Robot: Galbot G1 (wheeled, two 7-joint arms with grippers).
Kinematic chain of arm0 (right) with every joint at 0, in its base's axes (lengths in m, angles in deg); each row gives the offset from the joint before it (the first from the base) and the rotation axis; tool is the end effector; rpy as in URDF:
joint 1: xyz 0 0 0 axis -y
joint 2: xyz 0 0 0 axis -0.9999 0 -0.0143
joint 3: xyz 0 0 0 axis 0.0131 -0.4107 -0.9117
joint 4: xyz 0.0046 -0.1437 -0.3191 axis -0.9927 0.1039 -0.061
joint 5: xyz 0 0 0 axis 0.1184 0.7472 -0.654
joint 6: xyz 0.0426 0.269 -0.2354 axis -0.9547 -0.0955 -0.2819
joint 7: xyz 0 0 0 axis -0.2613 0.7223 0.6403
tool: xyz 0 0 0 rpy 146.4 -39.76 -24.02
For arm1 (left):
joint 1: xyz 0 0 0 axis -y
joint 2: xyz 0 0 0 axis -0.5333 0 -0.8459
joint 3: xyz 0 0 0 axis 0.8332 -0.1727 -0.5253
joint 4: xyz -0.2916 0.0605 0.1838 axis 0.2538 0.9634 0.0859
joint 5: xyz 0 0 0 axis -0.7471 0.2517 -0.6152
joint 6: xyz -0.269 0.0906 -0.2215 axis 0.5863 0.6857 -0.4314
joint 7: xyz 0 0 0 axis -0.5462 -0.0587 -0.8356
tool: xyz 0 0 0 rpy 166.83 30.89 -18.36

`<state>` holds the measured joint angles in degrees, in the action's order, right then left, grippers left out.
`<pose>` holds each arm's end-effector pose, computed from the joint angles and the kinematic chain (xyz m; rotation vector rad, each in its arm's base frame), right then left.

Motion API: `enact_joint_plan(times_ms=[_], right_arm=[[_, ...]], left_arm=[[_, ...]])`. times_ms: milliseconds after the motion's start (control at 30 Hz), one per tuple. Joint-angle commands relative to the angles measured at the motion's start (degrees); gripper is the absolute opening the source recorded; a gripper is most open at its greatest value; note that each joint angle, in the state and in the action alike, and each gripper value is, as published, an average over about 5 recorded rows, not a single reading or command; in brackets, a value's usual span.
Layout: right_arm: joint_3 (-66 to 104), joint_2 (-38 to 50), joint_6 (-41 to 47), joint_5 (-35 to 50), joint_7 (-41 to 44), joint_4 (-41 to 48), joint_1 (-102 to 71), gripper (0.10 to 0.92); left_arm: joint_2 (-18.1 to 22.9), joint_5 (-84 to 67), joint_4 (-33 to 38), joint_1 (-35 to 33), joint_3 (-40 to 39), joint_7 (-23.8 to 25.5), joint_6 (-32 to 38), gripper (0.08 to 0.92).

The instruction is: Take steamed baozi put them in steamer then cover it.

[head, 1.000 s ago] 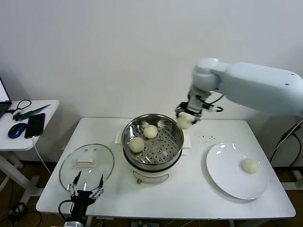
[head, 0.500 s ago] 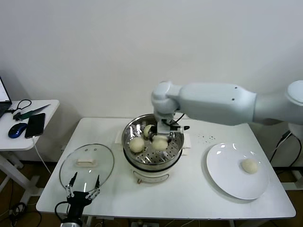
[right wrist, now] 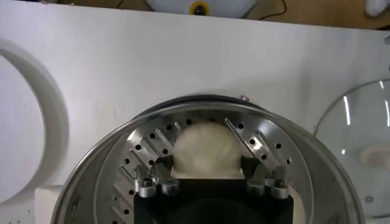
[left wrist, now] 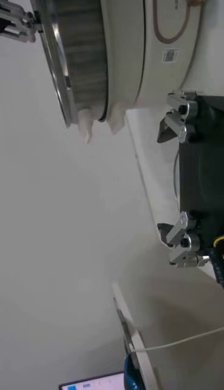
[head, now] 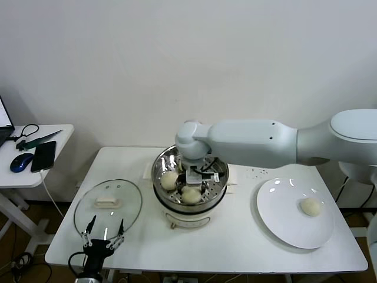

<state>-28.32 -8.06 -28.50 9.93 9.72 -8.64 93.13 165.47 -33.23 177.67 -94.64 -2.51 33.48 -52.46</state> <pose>0.4860 0.2057 -0.0989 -2.1159 0.0145 -2.2940 0.1295 0.0756 -0.3910 0.0298 -2.9975 -0.3922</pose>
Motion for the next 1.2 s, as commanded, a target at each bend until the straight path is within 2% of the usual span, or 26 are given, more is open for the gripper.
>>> enact_joint_plan(times_ms=[33, 267, 433, 533, 667, 800, 967, 1200], right_arm=[[0.59, -0.47, -0.16, -1.20, -0.16, -0.14, -0.80, 0.798], [2.74, 2.05, -0.17, -0.59, -0.14, 0.91, 1.56, 0.822], [3.06, 7.88, 3.15, 5.42, -0.65, 2.78, 6.38, 0.823], [1.65, 12.66, 8.82, 12.26, -3.00, 4.11, 9.54, 0.823], [-2.26, 20.04, 20.61, 21.79, -8.53, 3.97, 13.35, 0.823], [-2.65, 27.86, 31.40, 26.95, -8.29, 3.21, 13.34, 0.823], [1.58, 38.55, 36.09, 27.15, -6.94, 2.21, 6.06, 0.823], [17.06, 48.57, 36.71, 20.95, -4.32, 4.18, -14.14, 0.823]], left_arm=[[0.02, -0.06, -0.11, 0.00, -0.11, 0.00, -0.17, 0.823], [-0.19, 0.01, -0.14, -0.20, -0.29, 0.00, -0.01, 0.823], [-0.33, 0.00, -0.04, -0.36, -0.34, -0.01, 0.08, 0.823], [-0.50, -0.02, 0.08, -0.48, -0.41, -0.01, 0.09, 0.823], [-0.77, 0.06, 0.43, -0.51, -0.50, 0.02, -0.03, 0.823], [-1.02, 0.09, 0.60, -0.39, -0.45, 0.04, -0.15, 0.823], [-1.23, -0.07, 0.50, -0.52, -0.27, 0.04, 0.00, 0.823], [-1.39, -0.22, 0.63, -1.23, -0.03, 0.03, 0.14, 0.823]])
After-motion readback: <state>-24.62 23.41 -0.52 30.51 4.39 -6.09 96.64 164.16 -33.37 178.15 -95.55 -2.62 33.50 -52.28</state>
